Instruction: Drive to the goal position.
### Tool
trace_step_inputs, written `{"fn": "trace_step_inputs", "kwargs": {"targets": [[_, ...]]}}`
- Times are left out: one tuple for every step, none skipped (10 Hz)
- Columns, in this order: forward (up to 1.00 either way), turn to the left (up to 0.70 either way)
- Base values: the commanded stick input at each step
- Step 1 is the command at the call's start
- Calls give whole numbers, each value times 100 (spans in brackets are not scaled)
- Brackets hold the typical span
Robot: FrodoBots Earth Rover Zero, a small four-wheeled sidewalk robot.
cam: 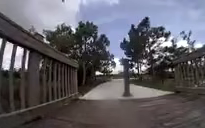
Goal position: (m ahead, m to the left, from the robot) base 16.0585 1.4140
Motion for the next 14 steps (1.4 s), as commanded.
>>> {"fn": "trace_step_inputs", "kwargs": {"targets": [[85,0],[85,0],[85,0],[85,0],[85,0],[85,0],[85,0],[85,0],[85,0],[85,0],[85,0],[85,0],[85,0],[85,0]]}}
